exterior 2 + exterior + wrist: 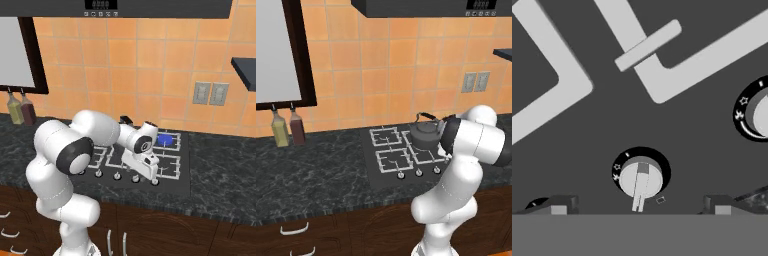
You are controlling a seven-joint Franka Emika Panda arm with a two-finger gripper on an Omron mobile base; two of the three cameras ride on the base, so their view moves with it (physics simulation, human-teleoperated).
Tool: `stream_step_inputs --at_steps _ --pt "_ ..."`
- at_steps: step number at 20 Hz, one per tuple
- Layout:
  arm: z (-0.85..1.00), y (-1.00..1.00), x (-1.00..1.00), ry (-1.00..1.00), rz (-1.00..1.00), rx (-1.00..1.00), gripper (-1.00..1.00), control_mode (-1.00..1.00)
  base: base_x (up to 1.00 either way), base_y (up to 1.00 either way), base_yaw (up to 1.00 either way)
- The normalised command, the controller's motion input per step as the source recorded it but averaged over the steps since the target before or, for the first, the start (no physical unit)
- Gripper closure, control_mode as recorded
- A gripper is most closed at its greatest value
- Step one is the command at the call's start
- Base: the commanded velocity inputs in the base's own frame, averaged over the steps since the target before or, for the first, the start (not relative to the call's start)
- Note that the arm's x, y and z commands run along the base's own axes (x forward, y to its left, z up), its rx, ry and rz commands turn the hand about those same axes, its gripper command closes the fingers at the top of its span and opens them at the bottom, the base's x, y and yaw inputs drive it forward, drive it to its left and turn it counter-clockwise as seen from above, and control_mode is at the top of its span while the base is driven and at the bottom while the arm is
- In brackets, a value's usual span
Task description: Turn off the rear right burner of the stove.
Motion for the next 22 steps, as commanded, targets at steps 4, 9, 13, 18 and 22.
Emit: stream_step_inputs --at_steps 4,9,13,18,22 --pt "-0.07 0.01 0.0 -0.05 0.0 0.0 -1.0 -1.0 0.0 0.0 0.0" --pt "-0.12 0.06 0.0 -0.02 0.0 -0.03 -1.0 -1.0 0.0 0.0 0.0" --pt "0.0 0.0 0.0 0.0 0.0 0.0 1.0 -1.0 0.0 0.0 0.0" --pt "0.0 0.0 0.01 0.0 -0.02 0.0 1.0 -1.0 0.0 0.0 0.0" --pt "0.0 0.0 0.0 0.04 -0.12 0.0 1.0 -1.0 0.0 0.0 0.0"
